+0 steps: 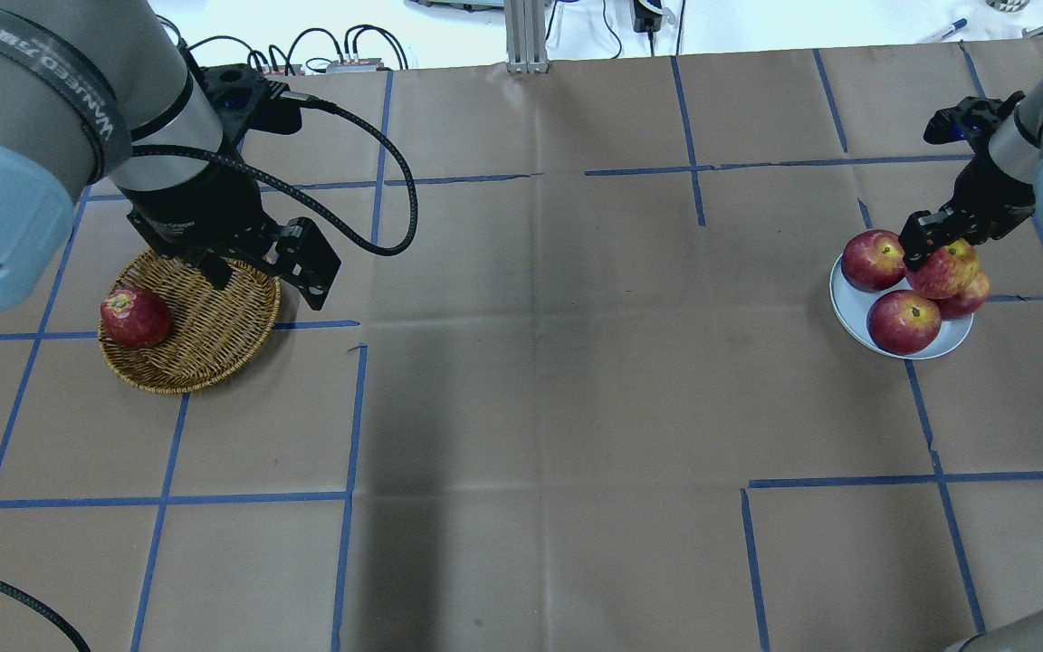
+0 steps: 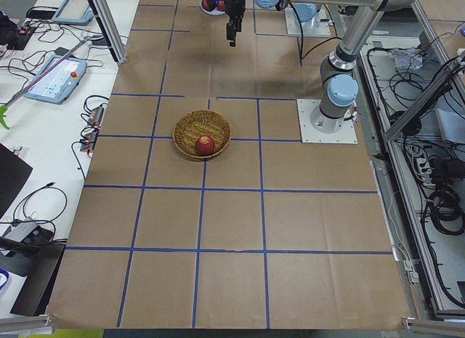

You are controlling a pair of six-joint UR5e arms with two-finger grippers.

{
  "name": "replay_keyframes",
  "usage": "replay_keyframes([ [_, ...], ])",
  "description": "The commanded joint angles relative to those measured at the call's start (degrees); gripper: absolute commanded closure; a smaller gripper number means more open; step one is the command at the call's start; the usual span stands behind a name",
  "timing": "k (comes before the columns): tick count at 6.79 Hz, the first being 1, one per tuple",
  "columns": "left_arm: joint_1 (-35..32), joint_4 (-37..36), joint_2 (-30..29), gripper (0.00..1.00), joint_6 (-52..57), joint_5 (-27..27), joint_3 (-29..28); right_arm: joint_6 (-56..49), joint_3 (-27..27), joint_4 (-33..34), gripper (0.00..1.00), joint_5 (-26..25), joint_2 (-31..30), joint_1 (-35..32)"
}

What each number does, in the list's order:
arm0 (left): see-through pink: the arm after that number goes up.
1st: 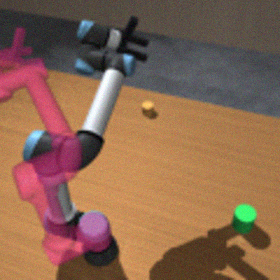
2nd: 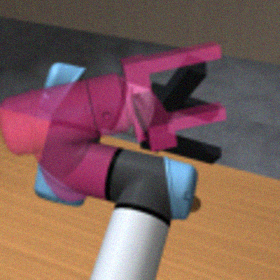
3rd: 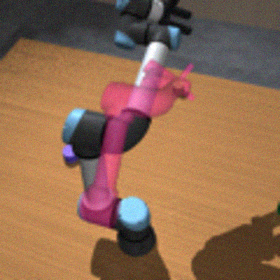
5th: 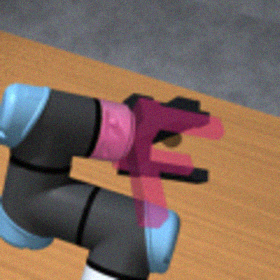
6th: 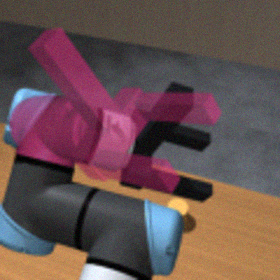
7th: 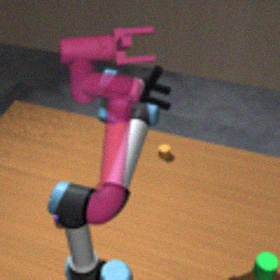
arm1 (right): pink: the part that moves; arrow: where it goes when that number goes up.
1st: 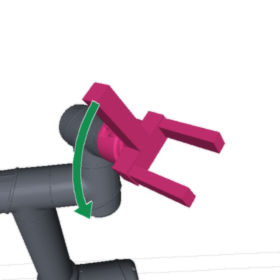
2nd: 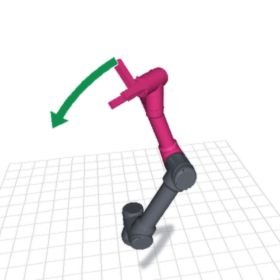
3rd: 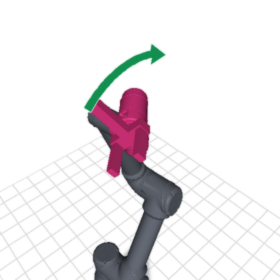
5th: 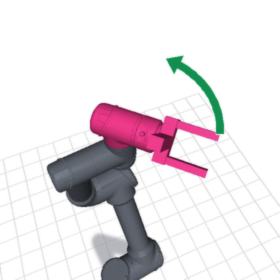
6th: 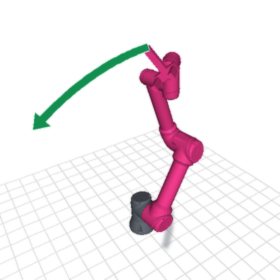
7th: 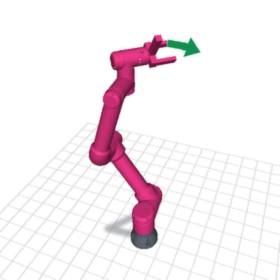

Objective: Transfer apple from basket to plate
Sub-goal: 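Lower the apple onto the plate and open the right gripper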

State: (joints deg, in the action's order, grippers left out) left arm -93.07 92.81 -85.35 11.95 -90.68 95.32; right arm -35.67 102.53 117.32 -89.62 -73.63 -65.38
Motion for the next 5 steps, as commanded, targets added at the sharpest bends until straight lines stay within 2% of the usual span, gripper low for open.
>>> replay_keyframes([
  [1, 0.0, 0.0, 0.2, 0.01, -0.1, 0.0, 0.1, 0.2, 0.4, 2.7, 0.56, 0.0, 0.2, 0.1],
  [3, -0.1, 0.0, 0.3, 0.01, -0.1, 0.1, 0.1, 0.2, 0.6, 2.8, 0.55, 0.1, 0.5, 0.0],
  [4, 0.0, 0.0, 0.3, 0.01, -0.1, 0.1, 0.1, 0.3, 0.5, 2.8, 0.51, 0.1, 1.5, 0.0],
  [5, 0.0, 0.0, 0.2, 0.01, -0.1, 0.1, 0.1, 0.2, 0.2, 2.8, 0.22, 0.0, 1.6, 0.0],
])
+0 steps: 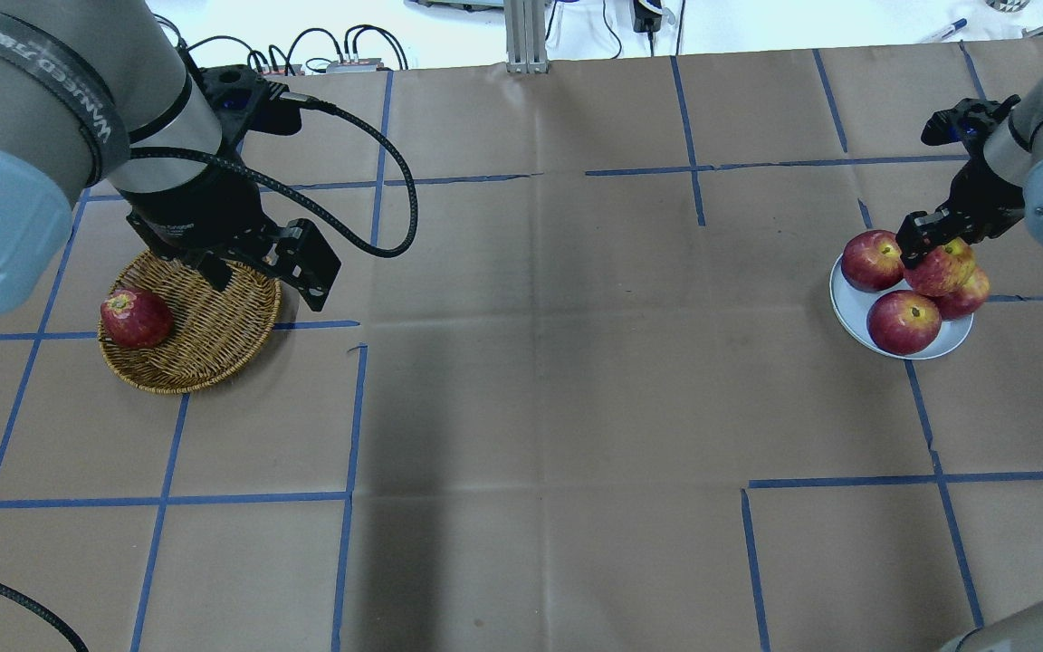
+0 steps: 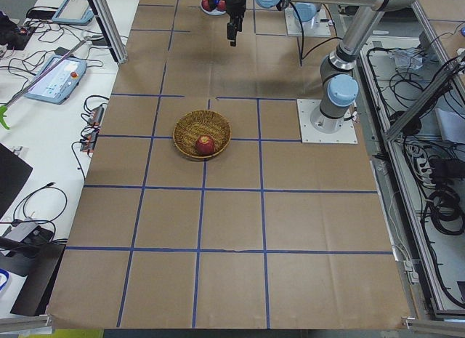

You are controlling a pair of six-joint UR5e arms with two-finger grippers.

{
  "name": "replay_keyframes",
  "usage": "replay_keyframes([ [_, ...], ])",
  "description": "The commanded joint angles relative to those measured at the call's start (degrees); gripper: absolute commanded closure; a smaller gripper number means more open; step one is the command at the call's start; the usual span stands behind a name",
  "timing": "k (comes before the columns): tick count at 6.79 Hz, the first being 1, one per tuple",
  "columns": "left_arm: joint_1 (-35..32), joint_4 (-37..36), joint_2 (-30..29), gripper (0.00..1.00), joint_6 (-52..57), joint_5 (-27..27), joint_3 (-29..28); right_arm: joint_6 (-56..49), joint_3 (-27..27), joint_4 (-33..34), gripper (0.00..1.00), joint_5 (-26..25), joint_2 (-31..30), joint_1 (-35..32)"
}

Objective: Transfer apple from basket to plate
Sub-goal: 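Lower the apple onto the plate and open the right gripper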

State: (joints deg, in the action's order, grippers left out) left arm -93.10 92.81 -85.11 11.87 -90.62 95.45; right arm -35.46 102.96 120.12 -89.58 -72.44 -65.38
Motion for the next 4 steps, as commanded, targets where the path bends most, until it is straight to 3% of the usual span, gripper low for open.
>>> replay_keyframes([
  [1, 0.0, 0.0, 0.1, 0.01, 0.0, 0.0, 0.1, 0.3, -0.3, 0.0, 0.0, -0.8, -0.2, 0.0],
  [4, -0.1, 0.0, 0.1, 0.01, 0.0, 0.0, 0.1, 0.5, -4.7, -2.9, 0.0, -0.6, -2.9, -1.2],
])
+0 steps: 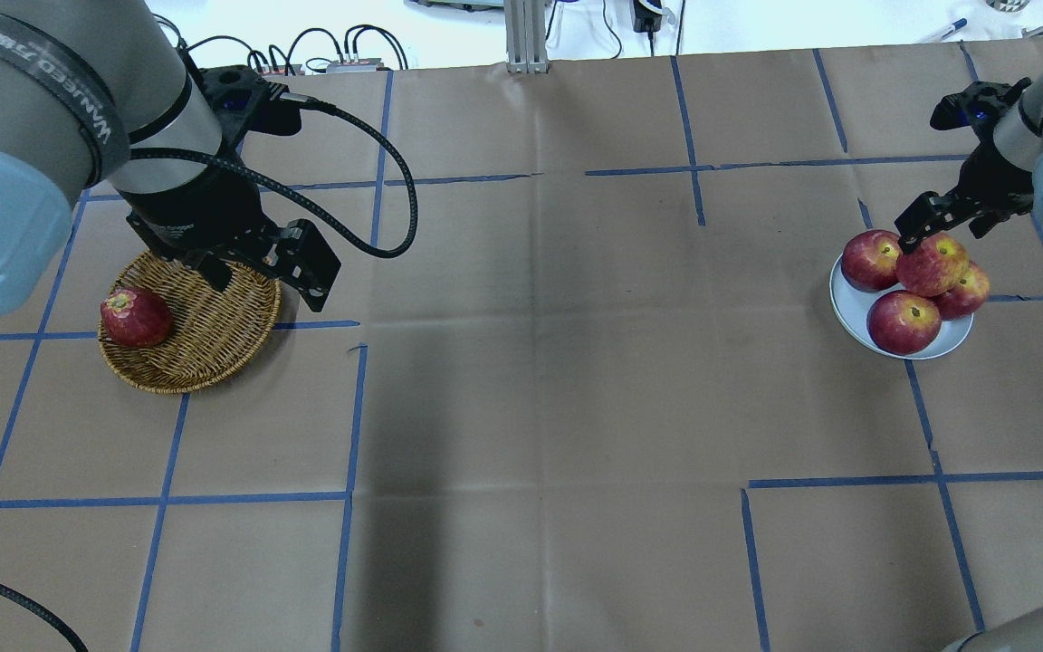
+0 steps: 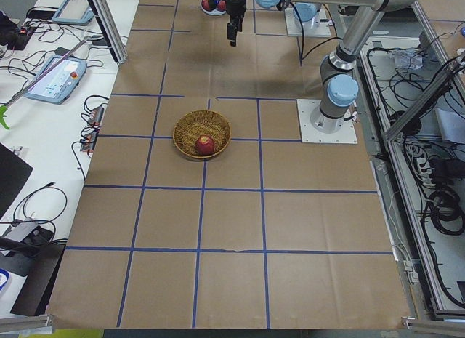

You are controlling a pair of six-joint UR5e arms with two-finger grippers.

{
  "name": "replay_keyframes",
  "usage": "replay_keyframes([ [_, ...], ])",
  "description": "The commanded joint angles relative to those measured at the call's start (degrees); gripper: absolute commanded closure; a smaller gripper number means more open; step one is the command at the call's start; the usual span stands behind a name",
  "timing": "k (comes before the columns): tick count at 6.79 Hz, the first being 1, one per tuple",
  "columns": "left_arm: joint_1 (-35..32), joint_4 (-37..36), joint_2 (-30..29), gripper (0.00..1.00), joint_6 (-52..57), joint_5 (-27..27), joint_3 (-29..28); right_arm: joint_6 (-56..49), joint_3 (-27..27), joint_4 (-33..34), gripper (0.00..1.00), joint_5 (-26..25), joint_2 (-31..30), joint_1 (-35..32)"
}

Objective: Transfer apple from basket to plate
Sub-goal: 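Lower the apple onto the plate and open the right gripper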

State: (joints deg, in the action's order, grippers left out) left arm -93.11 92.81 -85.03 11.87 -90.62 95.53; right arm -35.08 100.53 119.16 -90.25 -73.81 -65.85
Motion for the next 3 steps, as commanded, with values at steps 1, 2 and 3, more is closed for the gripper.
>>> replay_keyframes([
  [1, -0.1, 0.0, 0.0, 0.01, 0.0, 0.0, 0.0, 2.4, -4.7, -9.0, 0.0, 0.0, -4.5, -3.6],
  [2, -0.1, 0.0, 0.0, 0.01, 0.0, 0.0, 0.0, 6.1, -5.7, -16.9, 0.0, 0.1, -8.0, -5.8],
  [3, -0.1, 0.0, 0.0, 0.01, 0.0, 0.0, 0.0, 12.2, -5.5, -19.9, 0.0, 0.1, -12.1, -9.2],
])
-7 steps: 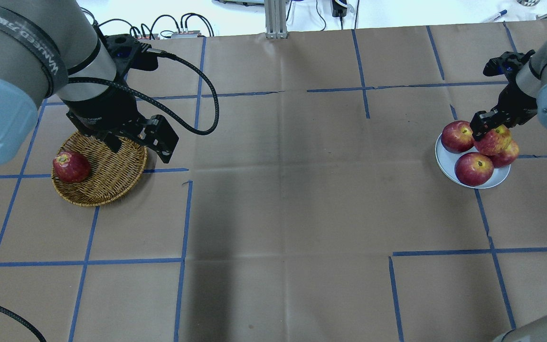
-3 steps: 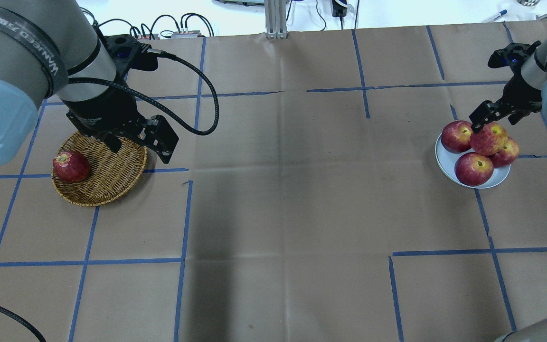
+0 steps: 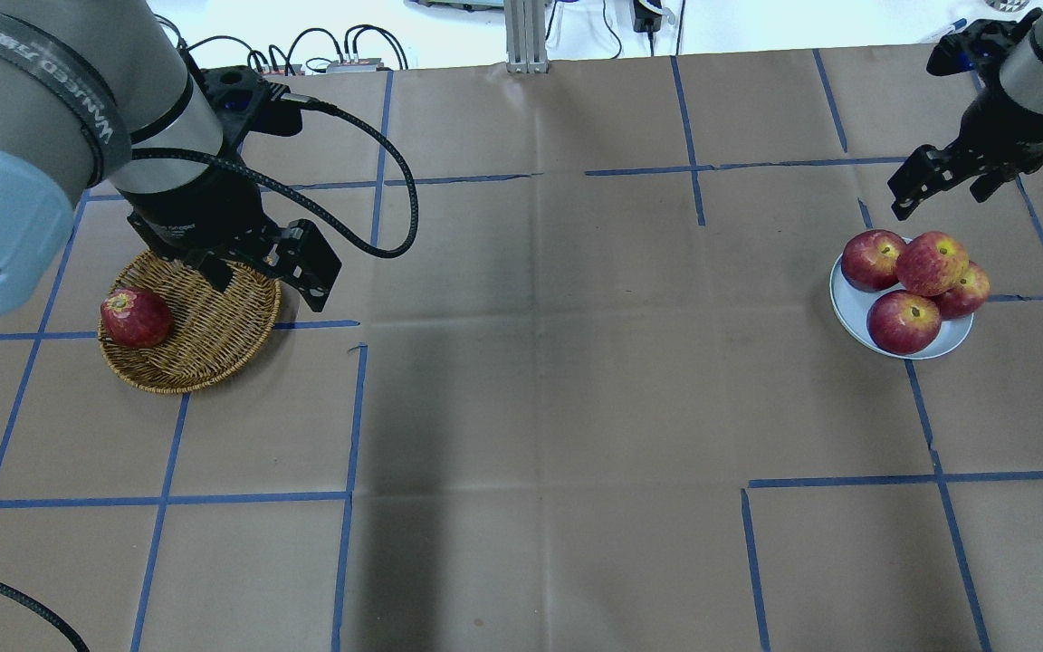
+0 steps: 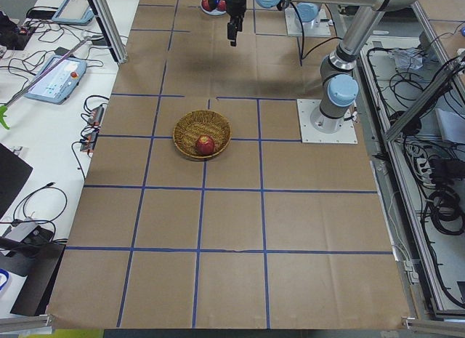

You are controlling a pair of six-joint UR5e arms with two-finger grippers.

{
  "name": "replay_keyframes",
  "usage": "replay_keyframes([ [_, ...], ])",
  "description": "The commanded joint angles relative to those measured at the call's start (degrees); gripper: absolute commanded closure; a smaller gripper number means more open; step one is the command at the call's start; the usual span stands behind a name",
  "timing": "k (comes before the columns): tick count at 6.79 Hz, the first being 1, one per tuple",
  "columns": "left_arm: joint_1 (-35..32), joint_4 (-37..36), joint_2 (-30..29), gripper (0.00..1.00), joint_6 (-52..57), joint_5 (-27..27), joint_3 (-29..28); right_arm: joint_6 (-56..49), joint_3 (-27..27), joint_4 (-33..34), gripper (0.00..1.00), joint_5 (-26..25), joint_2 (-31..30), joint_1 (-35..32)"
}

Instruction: Transfer apple from basket to plate

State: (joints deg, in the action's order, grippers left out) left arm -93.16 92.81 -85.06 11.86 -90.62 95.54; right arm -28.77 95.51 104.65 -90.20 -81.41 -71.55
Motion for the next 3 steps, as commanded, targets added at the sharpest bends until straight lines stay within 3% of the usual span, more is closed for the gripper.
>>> replay_keyframes([
  [1, 0.1, 0.0, -0.1, 0.01, 0.0, 0.1, 0.0, 12.9, -0.2, -10.0, 0.0, 0.1, -7.9, -8.6],
  [3, 0.0, 0.0, 0.0, 0.01, -0.1, 0.1, 0.0, 28.1, -0.1, -12.6, 0.0, 0.1, -11.2, -20.1],
])
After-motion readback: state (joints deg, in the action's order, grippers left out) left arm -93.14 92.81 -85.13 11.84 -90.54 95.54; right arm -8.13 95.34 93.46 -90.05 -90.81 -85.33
